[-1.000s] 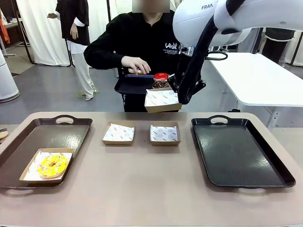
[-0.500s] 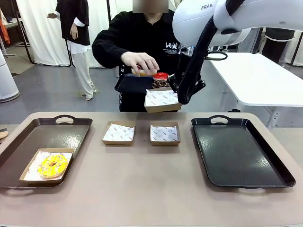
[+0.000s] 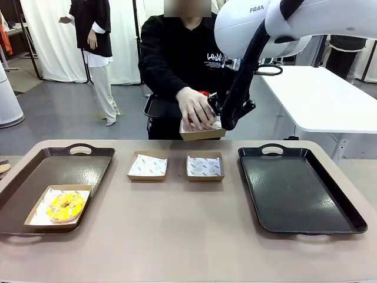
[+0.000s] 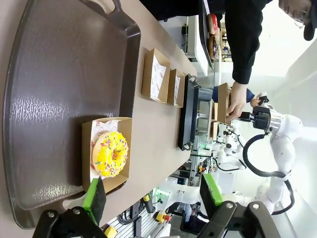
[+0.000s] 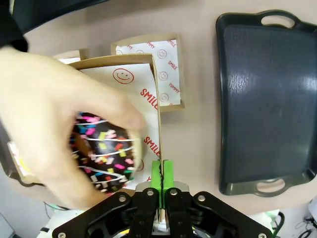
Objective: Individually package the donuts and arrange them on the tray.
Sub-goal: Place the picked Paper togo box on the Handle tray while simultaneously picking up another Paper togo box from the table with the other hand.
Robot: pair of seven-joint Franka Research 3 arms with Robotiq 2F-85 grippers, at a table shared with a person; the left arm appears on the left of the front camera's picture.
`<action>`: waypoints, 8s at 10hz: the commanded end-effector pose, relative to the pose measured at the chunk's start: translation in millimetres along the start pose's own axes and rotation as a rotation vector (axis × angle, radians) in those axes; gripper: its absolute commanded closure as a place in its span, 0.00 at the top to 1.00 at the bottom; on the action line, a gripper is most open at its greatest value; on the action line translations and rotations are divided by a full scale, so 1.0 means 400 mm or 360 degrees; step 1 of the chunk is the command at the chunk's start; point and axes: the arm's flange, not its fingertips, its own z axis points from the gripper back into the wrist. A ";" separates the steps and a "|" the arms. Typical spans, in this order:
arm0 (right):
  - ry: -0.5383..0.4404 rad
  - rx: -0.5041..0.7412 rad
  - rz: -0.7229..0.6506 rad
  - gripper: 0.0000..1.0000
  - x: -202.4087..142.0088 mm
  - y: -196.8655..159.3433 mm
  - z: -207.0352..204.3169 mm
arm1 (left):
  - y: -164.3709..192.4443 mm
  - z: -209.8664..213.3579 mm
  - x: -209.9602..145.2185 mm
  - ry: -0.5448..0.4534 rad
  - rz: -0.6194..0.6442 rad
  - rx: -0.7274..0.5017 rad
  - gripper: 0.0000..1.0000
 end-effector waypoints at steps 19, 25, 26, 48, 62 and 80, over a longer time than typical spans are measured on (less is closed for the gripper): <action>-0.0010 0.0002 -0.0002 0.00 -0.002 -0.001 0.004 | -0.002 0.002 0.003 -0.0015 0.0000 -0.0019 1.00; 0.0021 -0.0184 0.0069 0.01 -0.023 -0.300 0.061 | -0.324 -0.149 0.112 0.0144 -0.0175 0.0347 1.00; 0.0005 -0.0181 0.0091 0.01 -0.033 -0.362 0.061 | -0.392 -0.201 0.137 0.0174 -0.0208 0.0473 1.00; -0.0004 -0.0157 0.0058 0.01 -0.218 -0.583 -0.209 | -0.517 -1.054 0.074 0.0281 -0.0767 0.1632 1.00; -0.0139 -0.0206 0.0134 0.01 -0.279 -0.593 -0.257 | -0.505 -1.048 0.123 0.0147 -0.0457 0.1676 1.00; 0.0070 -0.0293 0.0177 0.01 -0.370 -0.673 -0.369 | -0.458 -1.093 0.250 0.0121 -0.0222 0.1722 1.00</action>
